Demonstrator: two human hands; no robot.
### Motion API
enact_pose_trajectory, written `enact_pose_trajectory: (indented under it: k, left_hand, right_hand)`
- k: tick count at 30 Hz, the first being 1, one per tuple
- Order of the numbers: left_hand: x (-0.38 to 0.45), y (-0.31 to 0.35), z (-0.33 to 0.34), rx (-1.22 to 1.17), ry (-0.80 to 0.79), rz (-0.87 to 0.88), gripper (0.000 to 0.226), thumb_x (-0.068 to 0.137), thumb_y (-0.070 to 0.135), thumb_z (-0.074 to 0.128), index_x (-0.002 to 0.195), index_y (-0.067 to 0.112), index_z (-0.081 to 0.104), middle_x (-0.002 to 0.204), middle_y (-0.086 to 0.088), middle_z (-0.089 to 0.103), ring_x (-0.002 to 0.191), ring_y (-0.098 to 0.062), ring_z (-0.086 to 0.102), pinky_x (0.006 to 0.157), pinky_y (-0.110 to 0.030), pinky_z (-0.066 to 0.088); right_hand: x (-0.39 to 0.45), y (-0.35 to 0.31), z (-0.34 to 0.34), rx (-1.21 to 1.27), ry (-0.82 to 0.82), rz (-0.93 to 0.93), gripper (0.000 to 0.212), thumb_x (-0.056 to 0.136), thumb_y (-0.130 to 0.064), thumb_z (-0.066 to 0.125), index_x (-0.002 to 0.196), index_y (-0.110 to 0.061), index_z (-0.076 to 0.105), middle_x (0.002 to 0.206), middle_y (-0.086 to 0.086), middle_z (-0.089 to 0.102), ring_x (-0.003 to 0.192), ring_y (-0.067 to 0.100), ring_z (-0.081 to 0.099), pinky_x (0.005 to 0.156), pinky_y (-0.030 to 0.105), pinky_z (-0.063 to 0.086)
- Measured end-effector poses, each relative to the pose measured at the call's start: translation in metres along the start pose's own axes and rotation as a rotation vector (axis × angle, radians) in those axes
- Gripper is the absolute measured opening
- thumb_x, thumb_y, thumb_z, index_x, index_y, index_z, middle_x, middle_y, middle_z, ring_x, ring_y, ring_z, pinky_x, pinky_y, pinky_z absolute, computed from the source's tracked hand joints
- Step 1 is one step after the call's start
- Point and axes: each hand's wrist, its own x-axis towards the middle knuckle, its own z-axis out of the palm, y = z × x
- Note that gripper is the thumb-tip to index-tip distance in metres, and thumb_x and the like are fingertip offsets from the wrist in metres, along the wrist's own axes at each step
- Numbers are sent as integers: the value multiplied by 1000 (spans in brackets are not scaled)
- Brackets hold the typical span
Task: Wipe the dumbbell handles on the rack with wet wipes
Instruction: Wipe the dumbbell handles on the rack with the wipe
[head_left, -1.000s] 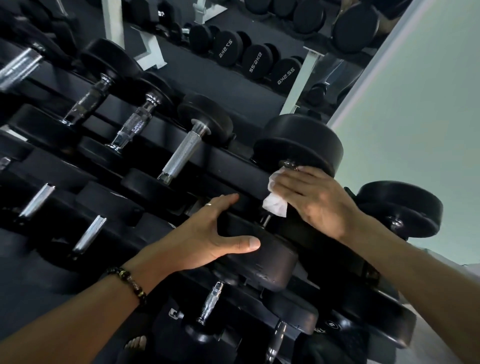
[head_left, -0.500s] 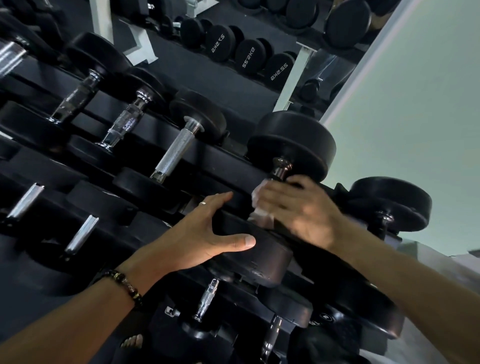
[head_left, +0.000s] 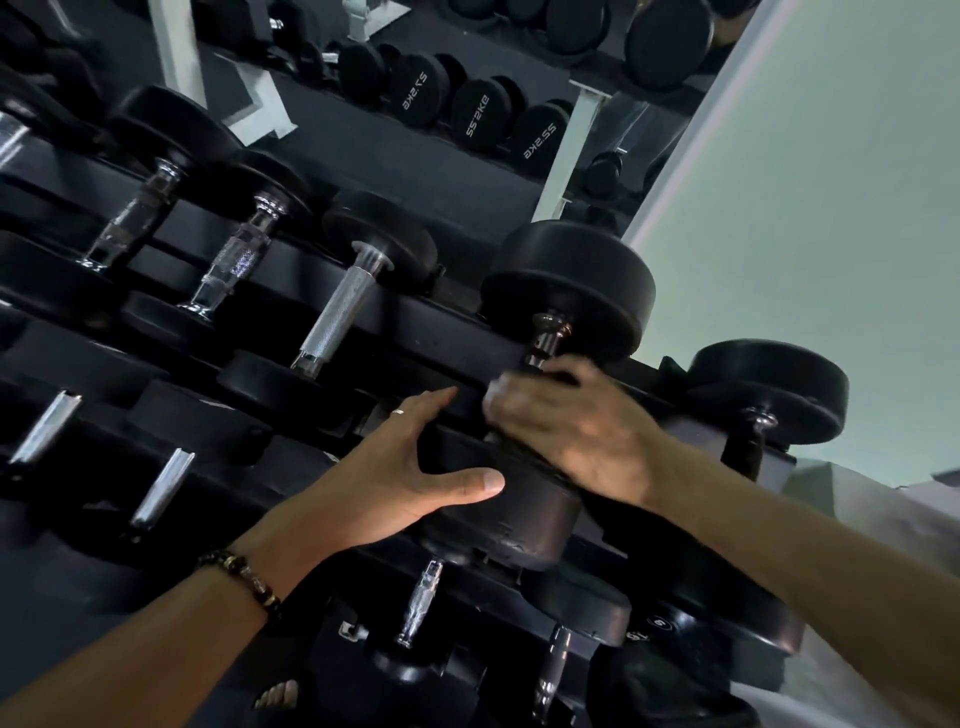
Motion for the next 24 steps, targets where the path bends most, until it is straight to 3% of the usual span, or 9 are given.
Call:
enact_pose_trajectory:
  k: [2,7,11,13,14,16,19,21,24]
  left_hand:
    - [0,2,0,14,1,2,112,55,68,67,152,32,24,146,18,37,136,2,33,112,-22,27]
    - [-1,3,-3,15,-25,-2,111,57,66,66,153,30,24,143,22,35,134,2,33,105,-17,26]
    - [0,1,-3,13,-26,-10,113,57,68,68,153,28,23,144,20,37,136,0,34,107,-19,28]
    - [0,0,-4,14,-40,-18,113,58,69,67,154,29,22,150,17,33,140,-2,30,109,-21,25]
    - [-1,0,-4,16,-49,-17,113,59,69,67,154,30,21,153,16,30,141,-2,27,109,-21,24]
    - [-1,0,-5,21,-59,-17,112,60,69,66,154,32,19,154,18,27,142,-3,26,107,-21,24]
    - [-2,2,-5,42,-66,-25,110,59,69,65,154,37,17,158,17,20,144,-5,21,107,-25,24]
    - [-1,3,-5,58,-70,-46,110,58,70,64,153,40,16,161,14,15,147,-8,17,110,-31,23]
    - [-1,2,-6,62,-72,-42,112,55,74,63,153,41,17,162,11,15,148,-9,14,116,-36,21]
  right_hand:
    - [1,4,-3,9,-79,-114,36,88,-14,64,125,-15,65,137,1,61,129,19,56,100,42,43]
    - [12,27,-7,17,-18,222,52,73,1,73,123,-14,68,130,3,66,123,24,60,95,36,48]
    - [9,-7,-8,86,-93,-5,40,84,-10,55,121,-13,69,130,2,66,125,22,60,97,40,49]
    - [7,1,-10,57,-25,83,41,88,-11,45,122,-13,69,130,1,66,123,21,61,93,39,53]
    - [6,3,-11,64,67,213,42,88,-9,44,121,-12,69,129,3,67,120,22,63,90,39,55]
    - [5,-8,-16,216,307,652,33,88,-1,53,114,-9,73,118,5,72,107,20,69,86,33,57]
    - [16,-37,-24,682,606,1359,15,89,-12,69,101,-17,77,94,-1,73,84,6,66,76,16,49]
    - [31,-34,-16,914,662,1624,12,86,-20,73,98,-21,76,91,-3,72,86,10,67,78,23,52]
    - [52,-13,-8,971,630,1777,10,85,-27,73,92,-23,78,88,0,74,89,19,70,84,33,57]
